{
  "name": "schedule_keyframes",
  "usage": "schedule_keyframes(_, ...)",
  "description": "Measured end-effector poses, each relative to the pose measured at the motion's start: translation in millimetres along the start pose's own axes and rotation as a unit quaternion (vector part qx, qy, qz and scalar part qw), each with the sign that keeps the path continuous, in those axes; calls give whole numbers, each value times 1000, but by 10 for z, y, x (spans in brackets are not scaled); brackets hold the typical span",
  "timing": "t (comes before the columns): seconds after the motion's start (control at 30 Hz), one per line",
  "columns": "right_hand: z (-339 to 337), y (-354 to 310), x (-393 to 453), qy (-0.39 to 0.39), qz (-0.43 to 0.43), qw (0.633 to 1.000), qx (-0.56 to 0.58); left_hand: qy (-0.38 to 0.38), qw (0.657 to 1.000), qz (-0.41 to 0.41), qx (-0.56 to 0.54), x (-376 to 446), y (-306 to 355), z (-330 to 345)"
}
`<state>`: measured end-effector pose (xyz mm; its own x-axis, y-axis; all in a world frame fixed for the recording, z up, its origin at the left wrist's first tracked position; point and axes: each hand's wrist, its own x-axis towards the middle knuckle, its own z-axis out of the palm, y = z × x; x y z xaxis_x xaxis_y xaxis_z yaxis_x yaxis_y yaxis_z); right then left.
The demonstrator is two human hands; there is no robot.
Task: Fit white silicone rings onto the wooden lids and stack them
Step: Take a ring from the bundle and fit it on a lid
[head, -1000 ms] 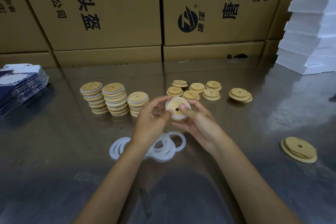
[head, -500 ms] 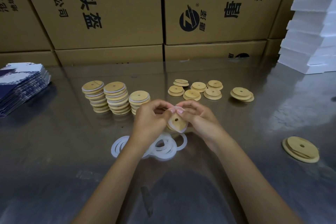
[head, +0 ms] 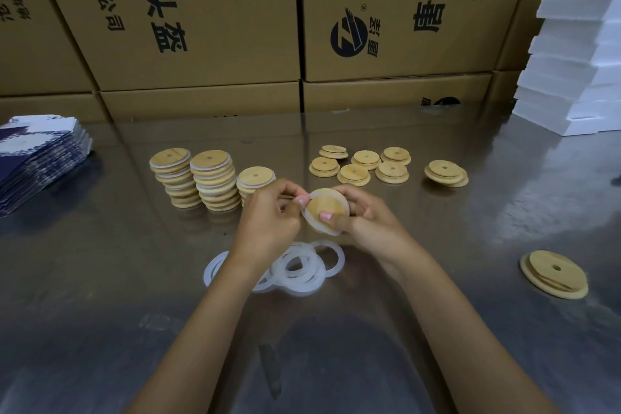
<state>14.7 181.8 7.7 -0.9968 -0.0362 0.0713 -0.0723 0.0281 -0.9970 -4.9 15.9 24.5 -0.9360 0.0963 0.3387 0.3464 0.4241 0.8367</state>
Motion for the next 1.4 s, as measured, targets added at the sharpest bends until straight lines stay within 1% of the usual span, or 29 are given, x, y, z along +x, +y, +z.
schedule_keyframes(0.1, -9, -17, -16, 11, 5, 999, 31, -10, 1000, 2, 21, 5, -3, -13)
schedule_keyframes(0.17, -13, -21, -27, 14, 13, 998, 52, -19, 1000, -10, 9, 13, -11, -7)
schedule_keyframes(0.33, -28, -13, -23, 4, 35, 993, 116, -3, 993, -56, -105, 2, 14, 27)
schedule_keyframes(0.43, -29, -8, -14, 10, 41, 983, 177, 0, 987, -74, -142, 1, 8, 53)
schedule_keyframes(0.53, -18, -16, -13, 21, 42, 984, 173, 12, 989, -73, -128, -8, 5, 71)
schedule_keyframes(0.67, -2, -43, -23, 41, 33, 995, 90, -10, 994, -66, -82, -28, 9, 79)
schedule_keyframes(0.73, -12, -49, -28, 41, 25, 996, 72, -20, 994, -73, -75, -8, -3, 57)
schedule_keyframes(0.8, -30, -57, -37, 37, 19, 997, 70, -25, 996, -69, -54, 9, -17, 32)
schedule_keyframes(0.93, -42, -44, -42, 43, 27, 995, 90, -37, 997, -10, 61, -10, -38, 30)
schedule_keyframes(1.0, -42, -25, -36, 47, 36, 993, 102, -53, 994, 5, 90, -14, -41, 44)
schedule_keyframes(1.07, -37, -15, -31, 44, 45, 990, 129, -60, 996, 8, 62, -14, -31, 54)
schedule_keyframes(1.13, -31, -22, -26, 40, 51, 984, 165, -56, 998, -13, -17, -17, -10, 68)
schedule_keyframes(1.2, -21, -32, -19, 47, 51, 980, 186, -47, 996, -32, -64, -25, 7, 86)
schedule_keyframes(1.27, -5, -36, -13, 65, 52, 976, 201, -36, 997, -37, -64, -24, -9, 106)
schedule_keyframes(1.4, 4, -59, -8, 82, 57, 965, 242, -26, 999, -22, 5, -39, -51, 148)
